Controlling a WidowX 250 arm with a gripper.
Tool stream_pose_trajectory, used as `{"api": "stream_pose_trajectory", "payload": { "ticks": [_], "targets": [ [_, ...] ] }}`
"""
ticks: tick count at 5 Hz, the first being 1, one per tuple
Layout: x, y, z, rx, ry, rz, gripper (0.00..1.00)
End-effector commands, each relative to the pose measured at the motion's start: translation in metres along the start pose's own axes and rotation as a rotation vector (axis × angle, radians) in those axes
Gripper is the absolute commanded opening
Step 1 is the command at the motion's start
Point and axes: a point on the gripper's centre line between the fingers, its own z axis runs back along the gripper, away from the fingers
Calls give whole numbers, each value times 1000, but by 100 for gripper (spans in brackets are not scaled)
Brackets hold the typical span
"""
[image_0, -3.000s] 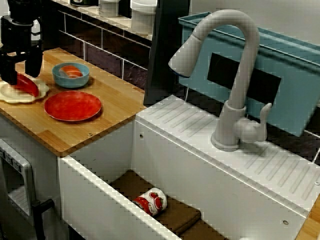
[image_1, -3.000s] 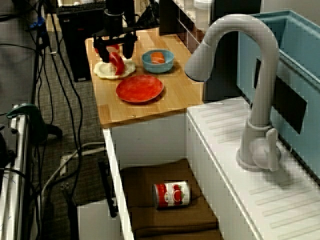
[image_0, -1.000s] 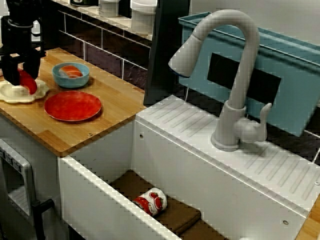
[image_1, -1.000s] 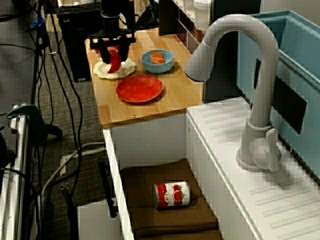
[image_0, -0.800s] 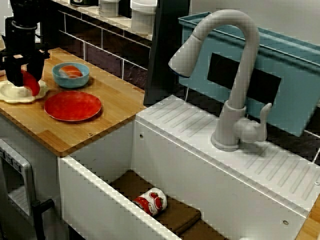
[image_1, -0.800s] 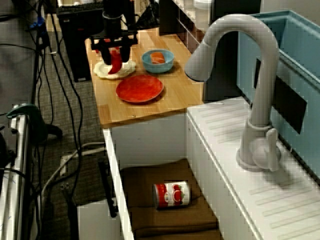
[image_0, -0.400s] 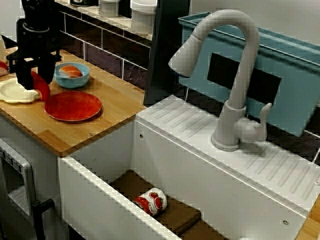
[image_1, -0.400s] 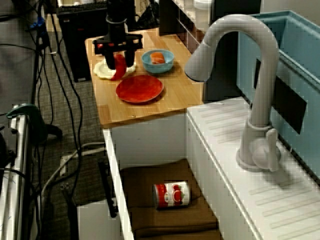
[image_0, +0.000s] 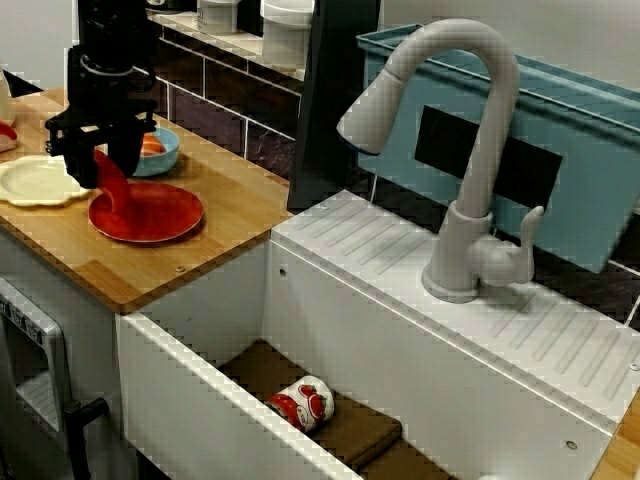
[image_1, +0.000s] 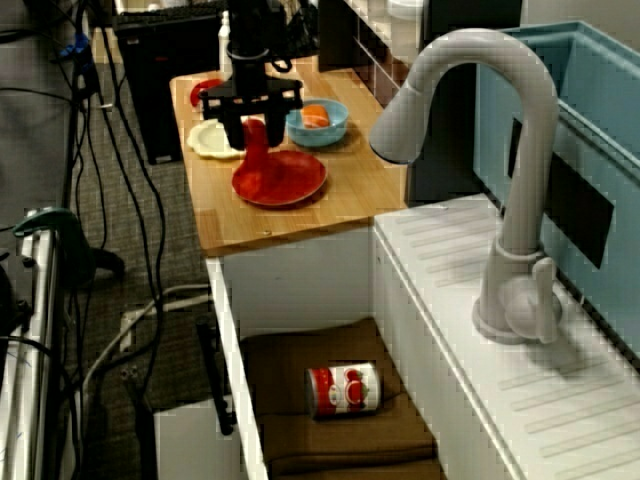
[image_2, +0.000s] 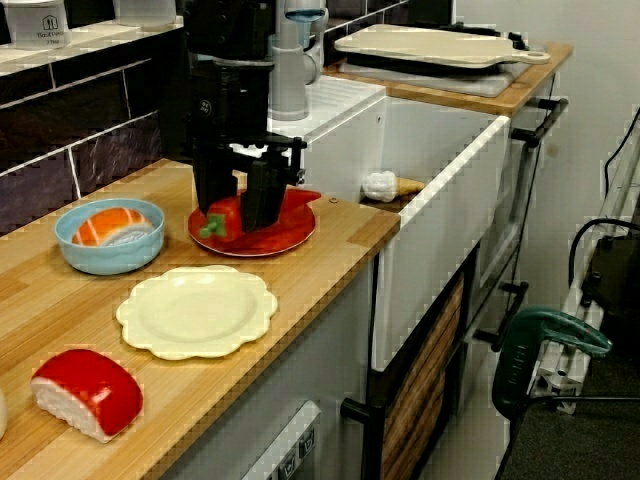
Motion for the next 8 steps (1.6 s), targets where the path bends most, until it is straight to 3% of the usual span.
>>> {"api": "stream_pose_trajectory", "payload": {
  "ticks": [1, 2, 3, 5, 8],
  "targets": [
    [-18, -7, 13, -51, -35, 3, 0],
    [-25, -10, 1, -20, -57, 23, 0],
    [-24, -12, -9, 20, -66, 24, 100],
    [-7, -13, -7, 48, -49, 45, 100],
    [29, 0, 13, 51, 0, 37, 100]
  ]
}}
